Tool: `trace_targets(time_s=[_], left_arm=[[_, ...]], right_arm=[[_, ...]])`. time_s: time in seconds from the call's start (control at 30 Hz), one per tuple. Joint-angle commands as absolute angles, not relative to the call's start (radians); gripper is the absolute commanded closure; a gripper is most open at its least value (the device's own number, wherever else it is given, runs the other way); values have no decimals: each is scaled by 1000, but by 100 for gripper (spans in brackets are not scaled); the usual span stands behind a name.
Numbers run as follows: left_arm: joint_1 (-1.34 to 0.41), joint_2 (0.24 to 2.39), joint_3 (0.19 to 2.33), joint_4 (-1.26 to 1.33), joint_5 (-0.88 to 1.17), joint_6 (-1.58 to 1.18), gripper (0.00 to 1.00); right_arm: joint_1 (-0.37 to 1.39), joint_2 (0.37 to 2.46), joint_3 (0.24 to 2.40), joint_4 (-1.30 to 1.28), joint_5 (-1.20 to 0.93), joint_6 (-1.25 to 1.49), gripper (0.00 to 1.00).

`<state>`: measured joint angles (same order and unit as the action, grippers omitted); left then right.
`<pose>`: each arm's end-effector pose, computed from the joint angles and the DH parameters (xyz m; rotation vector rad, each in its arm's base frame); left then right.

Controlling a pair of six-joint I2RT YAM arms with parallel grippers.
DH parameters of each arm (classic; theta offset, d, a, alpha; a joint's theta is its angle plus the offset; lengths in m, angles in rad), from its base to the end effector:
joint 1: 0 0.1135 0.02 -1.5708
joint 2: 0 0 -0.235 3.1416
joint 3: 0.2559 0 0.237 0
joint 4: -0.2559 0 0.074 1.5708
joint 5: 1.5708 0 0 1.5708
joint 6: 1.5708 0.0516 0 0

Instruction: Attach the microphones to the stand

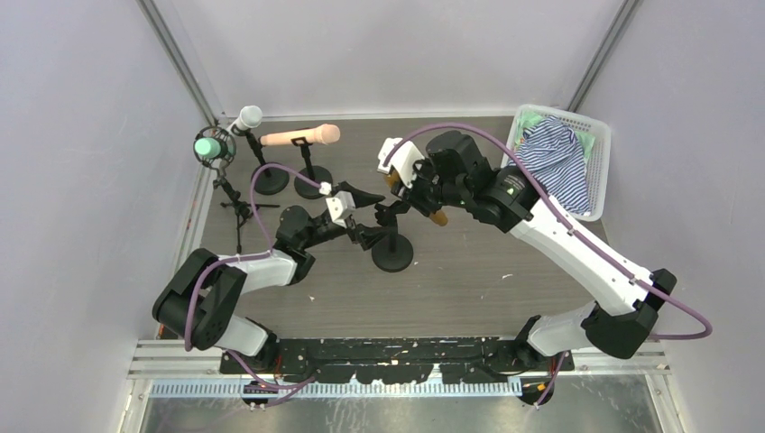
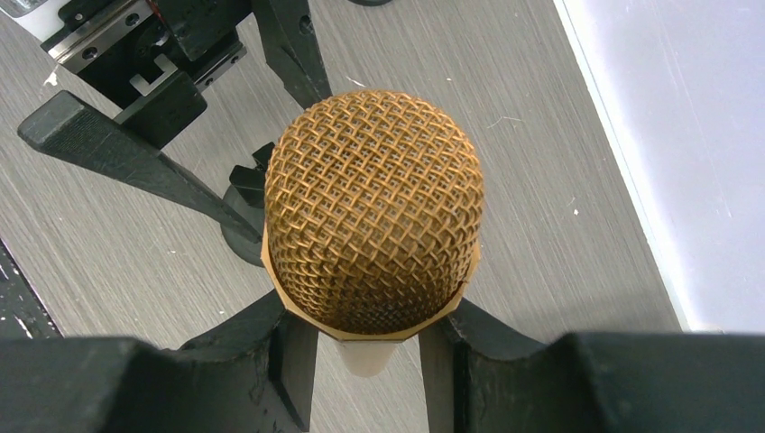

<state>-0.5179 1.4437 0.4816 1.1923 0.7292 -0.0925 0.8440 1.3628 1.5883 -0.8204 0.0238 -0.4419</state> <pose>0.2263 -0.1685 0.2185 0.9055 1.1633 -0.9870 0.1907 0.2126 0.3828 -1.2916 1.7471 0.2049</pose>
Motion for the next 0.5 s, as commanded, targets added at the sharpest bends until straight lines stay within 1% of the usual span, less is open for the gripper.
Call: trace_targets(time_s=[0.0, 0.13, 0.23, 0.4, 0.47], left_arm=[[-509, 1433, 471, 1225, 720, -74, 24], [-507, 1437, 469, 1228, 714, -85, 33], [-501, 1440, 474, 1229, 717, -94, 42], [-496, 1440, 492, 1191, 746, -98, 64], [-493, 1438, 509, 1148, 772, -96, 81]], right_arm=[[858, 1380, 1640, -809, 32, -466, 99], [863, 1392, 1646, -810, 41, -475, 99], [867, 1400, 1647, -811, 46, -488, 99], [868, 1409, 1646, -811, 58, -513, 99], [868, 1413, 1641, -800, 58, -519, 99]])
